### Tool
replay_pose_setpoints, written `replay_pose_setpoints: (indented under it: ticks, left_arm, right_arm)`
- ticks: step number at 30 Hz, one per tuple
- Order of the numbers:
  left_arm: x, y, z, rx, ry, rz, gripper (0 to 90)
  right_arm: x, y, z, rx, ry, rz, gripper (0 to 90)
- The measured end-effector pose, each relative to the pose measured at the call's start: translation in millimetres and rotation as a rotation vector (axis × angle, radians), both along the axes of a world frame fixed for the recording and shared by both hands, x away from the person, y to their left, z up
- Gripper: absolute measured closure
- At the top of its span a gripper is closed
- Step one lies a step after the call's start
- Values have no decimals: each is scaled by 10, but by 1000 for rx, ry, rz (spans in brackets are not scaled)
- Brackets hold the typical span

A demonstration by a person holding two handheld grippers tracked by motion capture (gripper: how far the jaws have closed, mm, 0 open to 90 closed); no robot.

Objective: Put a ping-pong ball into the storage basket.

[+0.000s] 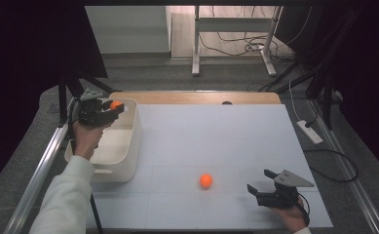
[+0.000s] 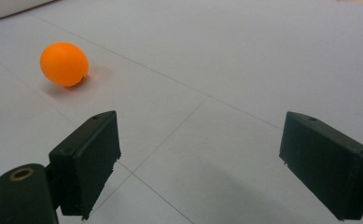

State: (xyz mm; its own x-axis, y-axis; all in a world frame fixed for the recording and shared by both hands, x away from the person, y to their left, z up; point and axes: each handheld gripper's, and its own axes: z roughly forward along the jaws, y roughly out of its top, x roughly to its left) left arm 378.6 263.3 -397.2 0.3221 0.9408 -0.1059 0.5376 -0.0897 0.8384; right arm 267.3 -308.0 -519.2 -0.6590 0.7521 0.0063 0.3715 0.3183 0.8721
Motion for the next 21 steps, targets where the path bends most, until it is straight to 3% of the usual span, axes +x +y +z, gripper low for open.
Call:
replay_pose_setpoints:
  ticks: [5, 11, 21]
  left_arm:
    - [49, -13, -44, 10, 21, -11, 503]
    - [127, -14, -132, 30, 93, -21, 502]
    - [114, 8, -160, 32, 110, -21, 502]
  right_arm:
    - [1, -2, -4, 0, 1, 1, 119]
    - [2, -5, -2, 2, -1, -5, 119]
    - [1, -4, -4, 2, -1, -4, 119]
